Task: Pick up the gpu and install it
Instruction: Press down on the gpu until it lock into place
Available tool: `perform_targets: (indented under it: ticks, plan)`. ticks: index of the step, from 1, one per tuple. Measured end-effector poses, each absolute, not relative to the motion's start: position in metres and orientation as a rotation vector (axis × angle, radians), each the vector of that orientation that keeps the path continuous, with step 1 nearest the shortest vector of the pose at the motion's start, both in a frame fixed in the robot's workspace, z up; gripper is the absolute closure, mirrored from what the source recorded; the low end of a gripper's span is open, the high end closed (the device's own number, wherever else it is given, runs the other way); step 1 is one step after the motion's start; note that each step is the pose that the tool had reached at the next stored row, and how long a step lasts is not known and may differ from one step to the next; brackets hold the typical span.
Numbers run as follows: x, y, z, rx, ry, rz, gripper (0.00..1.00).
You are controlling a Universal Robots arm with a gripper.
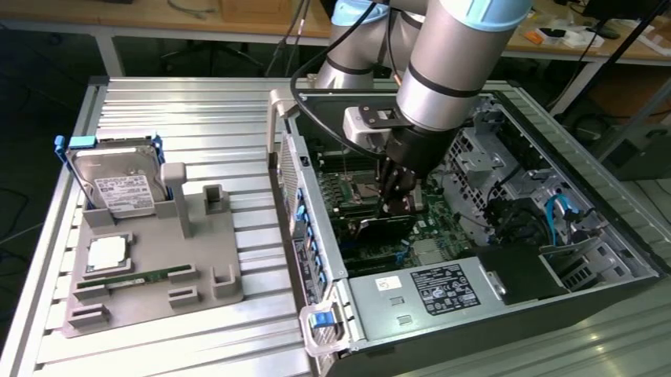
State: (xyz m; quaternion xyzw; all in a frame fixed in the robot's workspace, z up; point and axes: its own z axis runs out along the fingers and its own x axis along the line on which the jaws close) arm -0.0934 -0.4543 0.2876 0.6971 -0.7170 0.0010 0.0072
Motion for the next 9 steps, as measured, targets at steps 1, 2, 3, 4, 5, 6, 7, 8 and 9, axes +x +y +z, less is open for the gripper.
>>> perform_targets:
  ticks: [1, 2, 3, 4, 5, 6, 7, 8, 9]
  plan:
    - [-0.0934, -0.4543, 0.2876, 2.18, -2.242, 0.003, 0.89]
    - [-0.0934, -0.4543, 0.2876, 2.18, -2.242, 0.003, 0.89]
    - [-0.0933, -0.4543, 0.2876, 2.18, -2.242, 0.003, 0.89]
    - [-0.0934, -0.4543, 0.2876, 2.18, -2.242, 0.002, 0.89]
    - [-0.0934, -0.4543, 0.2876, 2.18, -2.243, 0.002, 0.89]
    - [-0.0935, -0.4543, 0.2876, 2.18, -2.243, 0.002, 0.89]
    - [-0.0936, -0.4544, 0.2876, 2.181, -2.243, 0.002, 0.89]
    - [-0.0936, -0.4544, 0.2875, 2.181, -2.242, 0.002, 0.89]
    - [-0.0937, -0.4544, 0.2864, 2.181, -2.243, 0.002, 0.89]
